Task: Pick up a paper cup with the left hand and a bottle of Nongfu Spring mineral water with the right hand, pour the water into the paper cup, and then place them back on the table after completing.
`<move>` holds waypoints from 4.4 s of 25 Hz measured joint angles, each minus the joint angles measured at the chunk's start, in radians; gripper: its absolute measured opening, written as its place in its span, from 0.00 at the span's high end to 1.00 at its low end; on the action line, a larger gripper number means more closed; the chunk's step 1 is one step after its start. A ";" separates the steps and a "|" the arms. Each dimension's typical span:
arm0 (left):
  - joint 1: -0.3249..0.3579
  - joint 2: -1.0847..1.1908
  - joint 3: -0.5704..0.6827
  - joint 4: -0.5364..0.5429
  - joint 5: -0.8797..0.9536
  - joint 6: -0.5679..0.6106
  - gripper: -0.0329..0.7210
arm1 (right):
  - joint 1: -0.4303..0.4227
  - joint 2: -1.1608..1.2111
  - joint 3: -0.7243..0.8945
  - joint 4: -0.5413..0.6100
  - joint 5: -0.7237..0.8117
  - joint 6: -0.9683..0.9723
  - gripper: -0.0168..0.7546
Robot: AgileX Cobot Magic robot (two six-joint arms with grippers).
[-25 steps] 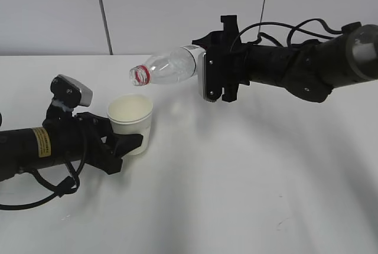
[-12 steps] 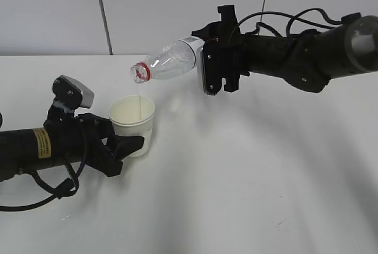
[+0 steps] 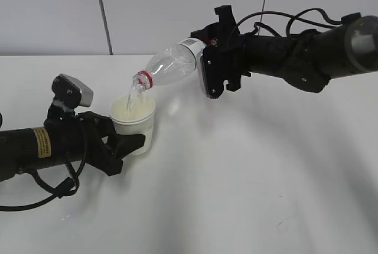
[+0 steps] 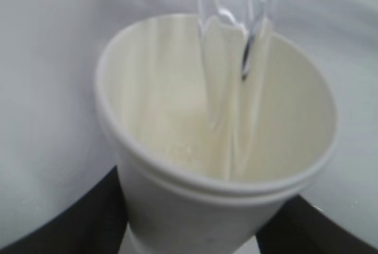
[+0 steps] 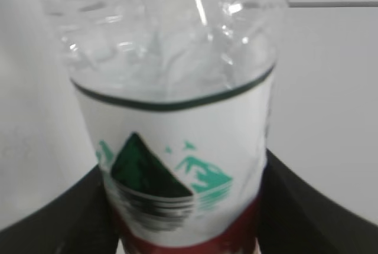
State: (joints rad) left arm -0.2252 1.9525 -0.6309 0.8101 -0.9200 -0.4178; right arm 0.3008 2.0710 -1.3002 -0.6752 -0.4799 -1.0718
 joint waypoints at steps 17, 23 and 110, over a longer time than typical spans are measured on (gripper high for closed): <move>0.000 0.000 0.000 0.001 -0.015 0.000 0.43 | 0.000 0.000 -0.002 0.000 0.000 -0.058 0.41; 0.000 0.000 0.001 0.001 -0.015 0.000 0.43 | 0.000 0.000 -0.002 0.000 0.000 -0.060 0.41; 0.104 0.196 0.085 -0.237 -0.244 0.190 0.25 | -0.002 0.263 0.051 -0.101 -0.473 1.336 0.13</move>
State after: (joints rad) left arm -0.1211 2.1481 -0.5459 0.5726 -1.1640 -0.2277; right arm 0.2988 2.3337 -1.2497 -0.7762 -0.9530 0.2641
